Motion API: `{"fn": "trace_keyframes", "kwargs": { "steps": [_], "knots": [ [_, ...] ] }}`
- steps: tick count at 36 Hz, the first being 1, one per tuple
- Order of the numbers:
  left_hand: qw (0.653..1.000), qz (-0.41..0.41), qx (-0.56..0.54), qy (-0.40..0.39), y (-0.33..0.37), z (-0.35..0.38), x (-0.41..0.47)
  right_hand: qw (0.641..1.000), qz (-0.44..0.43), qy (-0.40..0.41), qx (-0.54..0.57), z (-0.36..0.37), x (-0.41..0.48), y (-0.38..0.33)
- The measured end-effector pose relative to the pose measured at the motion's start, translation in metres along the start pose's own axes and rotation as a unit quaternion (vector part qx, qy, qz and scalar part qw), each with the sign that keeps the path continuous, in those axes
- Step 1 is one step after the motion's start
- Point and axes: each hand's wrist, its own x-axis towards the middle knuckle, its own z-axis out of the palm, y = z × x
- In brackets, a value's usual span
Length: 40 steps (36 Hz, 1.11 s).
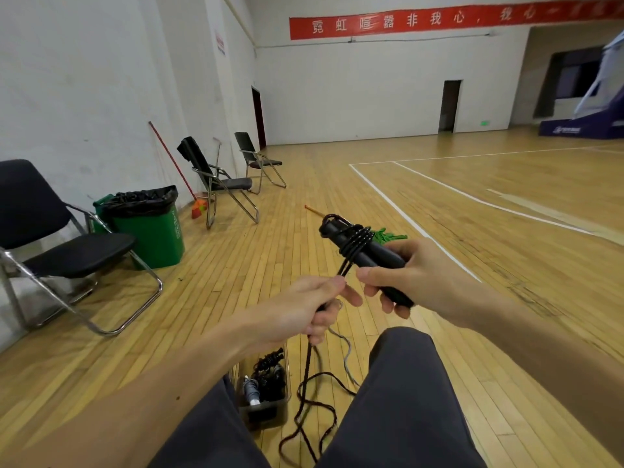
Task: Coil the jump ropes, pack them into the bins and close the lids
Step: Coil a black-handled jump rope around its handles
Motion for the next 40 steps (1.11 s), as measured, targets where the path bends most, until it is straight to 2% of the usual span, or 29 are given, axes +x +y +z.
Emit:
{"fn": "trace_keyframes", "kwargs": {
  "steps": [4,6,9,11,14,16,21,26,30,32,34,37,40],
  "knots": [
    [0.993,-0.016,0.116,0.011,0.002,0.006,-0.001,0.994,-0.025,0.008,-0.107,-0.002,0.005,0.013],
    [0.979,-0.010,0.203,0.027,0.002,0.010,-0.001,0.991,-0.017,0.000,-0.135,-0.002,0.009,0.017],
    [0.930,0.002,0.364,0.050,0.003,0.015,-0.004,0.988,-0.003,-0.003,-0.152,0.001,0.013,0.019],
    [0.900,0.003,0.431,0.061,0.007,0.018,-0.007,0.987,0.002,0.013,-0.163,0.000,0.018,0.019],
    [0.832,0.038,0.549,0.073,0.016,0.018,-0.011,0.982,0.025,0.010,-0.189,-0.003,0.022,0.017],
    [0.803,0.064,0.589,0.068,0.025,0.014,-0.011,0.976,0.041,-0.012,-0.212,-0.003,0.022,0.016],
    [0.770,0.117,0.627,0.029,0.048,0.000,-0.007,0.948,0.071,-0.086,-0.296,0.004,0.019,0.007],
    [0.737,0.173,0.653,0.005,0.060,-0.017,-0.002,0.923,0.088,-0.167,-0.335,0.014,0.012,-0.008],
    [0.735,0.221,0.642,0.001,0.062,-0.025,0.004,0.900,0.080,-0.200,-0.379,0.020,0.006,-0.019],
    [0.744,0.226,0.629,-0.001,0.062,-0.029,0.007,0.895,0.066,-0.204,-0.390,0.022,0.004,-0.021],
    [0.778,0.204,0.594,-0.013,0.062,-0.034,0.009,0.891,0.050,-0.207,-0.402,0.023,0.002,-0.023],
    [0.849,0.177,0.498,-0.024,0.061,-0.041,0.010,0.887,0.032,-0.213,-0.408,0.022,-0.001,-0.027],
    [0.893,0.160,0.418,-0.042,0.057,-0.046,0.011,0.893,0.026,-0.234,-0.383,0.019,-0.005,-0.030]
  ]
}}
